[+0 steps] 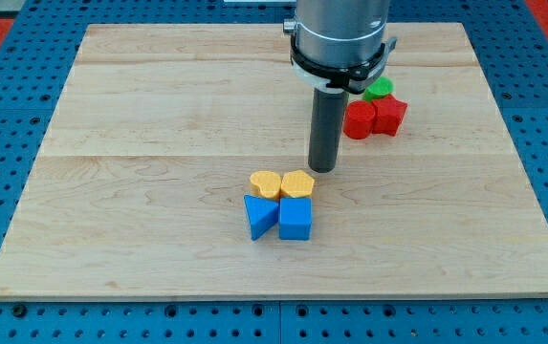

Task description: Place your arm below red circle

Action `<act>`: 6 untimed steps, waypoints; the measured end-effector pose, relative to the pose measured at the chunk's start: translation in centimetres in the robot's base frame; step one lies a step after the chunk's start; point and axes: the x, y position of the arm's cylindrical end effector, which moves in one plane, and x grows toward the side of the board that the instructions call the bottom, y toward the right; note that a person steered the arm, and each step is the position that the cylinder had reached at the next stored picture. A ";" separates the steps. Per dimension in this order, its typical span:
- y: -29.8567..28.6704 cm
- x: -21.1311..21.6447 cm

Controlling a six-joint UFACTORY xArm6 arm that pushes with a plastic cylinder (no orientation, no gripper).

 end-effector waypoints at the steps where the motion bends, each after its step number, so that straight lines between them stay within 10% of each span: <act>1: 0.5 0.0; 6: 3.4 0.0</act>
